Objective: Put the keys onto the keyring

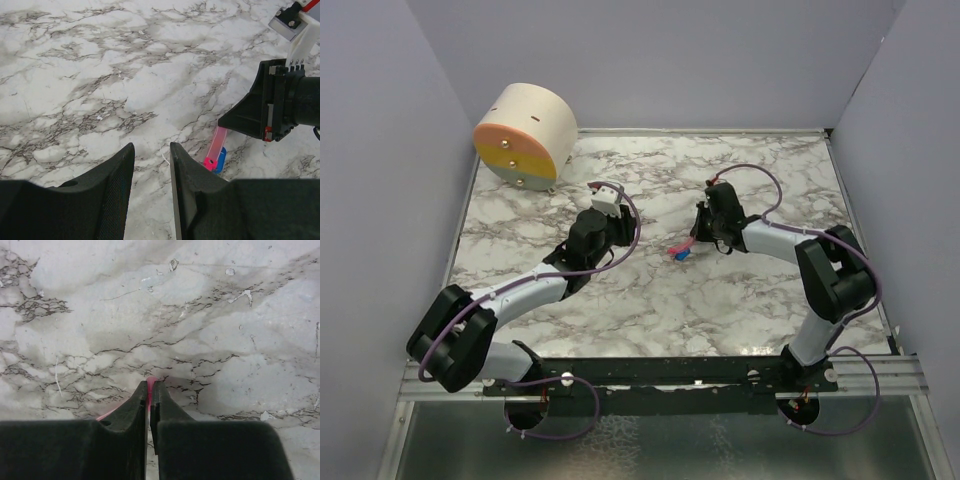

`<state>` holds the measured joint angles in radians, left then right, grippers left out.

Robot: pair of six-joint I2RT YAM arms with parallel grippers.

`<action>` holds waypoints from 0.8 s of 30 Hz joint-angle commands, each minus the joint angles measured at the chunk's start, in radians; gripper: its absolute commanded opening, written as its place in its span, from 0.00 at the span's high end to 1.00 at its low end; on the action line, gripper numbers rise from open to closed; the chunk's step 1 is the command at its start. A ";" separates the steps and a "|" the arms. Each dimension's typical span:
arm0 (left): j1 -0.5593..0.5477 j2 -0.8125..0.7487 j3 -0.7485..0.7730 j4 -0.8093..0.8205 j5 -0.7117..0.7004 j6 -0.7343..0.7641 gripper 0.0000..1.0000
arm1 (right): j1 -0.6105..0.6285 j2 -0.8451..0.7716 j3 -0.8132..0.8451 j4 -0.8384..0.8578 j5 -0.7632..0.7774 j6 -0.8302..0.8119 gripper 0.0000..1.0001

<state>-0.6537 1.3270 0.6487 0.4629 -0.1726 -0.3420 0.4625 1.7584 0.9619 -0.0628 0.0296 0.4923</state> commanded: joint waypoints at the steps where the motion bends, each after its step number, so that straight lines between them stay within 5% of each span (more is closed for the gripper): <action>1: 0.008 0.009 0.013 0.025 0.015 -0.002 0.64 | -0.003 -0.107 -0.028 0.100 -0.028 -0.034 0.99; 24: 0.008 0.018 -0.001 0.104 0.161 -0.032 0.64 | -0.002 -0.620 -0.143 0.158 -0.125 -0.155 0.99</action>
<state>-0.6491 1.3476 0.6487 0.4816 -0.0853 -0.3630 0.4625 1.1988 0.8440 0.0578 -0.0490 0.3748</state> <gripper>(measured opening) 0.366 0.023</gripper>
